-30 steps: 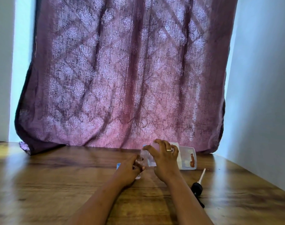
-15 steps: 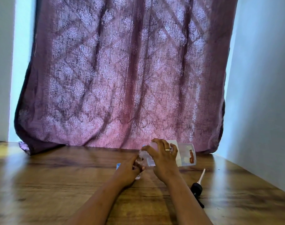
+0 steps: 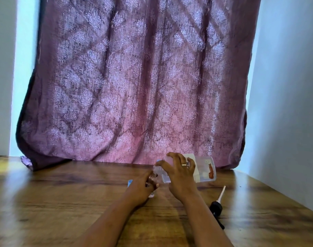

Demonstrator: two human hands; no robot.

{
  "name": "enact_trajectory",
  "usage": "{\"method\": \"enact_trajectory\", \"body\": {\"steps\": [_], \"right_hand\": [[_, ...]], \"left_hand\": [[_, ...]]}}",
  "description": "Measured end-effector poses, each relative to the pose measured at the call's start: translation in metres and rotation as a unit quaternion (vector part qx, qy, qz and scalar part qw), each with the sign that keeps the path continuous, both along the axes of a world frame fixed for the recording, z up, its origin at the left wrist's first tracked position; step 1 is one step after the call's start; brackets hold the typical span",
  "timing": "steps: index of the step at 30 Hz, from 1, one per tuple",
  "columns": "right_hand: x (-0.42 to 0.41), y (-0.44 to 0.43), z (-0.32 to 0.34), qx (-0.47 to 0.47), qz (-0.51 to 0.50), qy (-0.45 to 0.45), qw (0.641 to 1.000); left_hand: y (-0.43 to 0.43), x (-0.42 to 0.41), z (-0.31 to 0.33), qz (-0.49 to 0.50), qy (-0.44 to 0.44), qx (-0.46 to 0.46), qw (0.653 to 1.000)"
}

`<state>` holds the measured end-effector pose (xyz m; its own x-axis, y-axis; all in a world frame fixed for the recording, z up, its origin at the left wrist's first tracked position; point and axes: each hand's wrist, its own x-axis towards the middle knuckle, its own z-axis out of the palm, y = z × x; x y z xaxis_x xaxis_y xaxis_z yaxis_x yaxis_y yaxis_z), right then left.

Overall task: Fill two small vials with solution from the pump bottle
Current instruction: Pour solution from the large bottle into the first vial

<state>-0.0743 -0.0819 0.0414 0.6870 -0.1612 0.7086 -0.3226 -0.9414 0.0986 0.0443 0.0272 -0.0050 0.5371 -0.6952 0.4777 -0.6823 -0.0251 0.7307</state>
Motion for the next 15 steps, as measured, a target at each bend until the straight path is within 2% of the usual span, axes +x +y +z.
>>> {"method": "enact_trajectory", "body": {"steps": [15], "right_hand": [[0.0003,0.0018,0.0007,-0.012,-0.005,0.001,1.0]], "left_hand": [[0.0024,-0.0012,0.0021,0.005,0.001,0.002,1.0]]}}
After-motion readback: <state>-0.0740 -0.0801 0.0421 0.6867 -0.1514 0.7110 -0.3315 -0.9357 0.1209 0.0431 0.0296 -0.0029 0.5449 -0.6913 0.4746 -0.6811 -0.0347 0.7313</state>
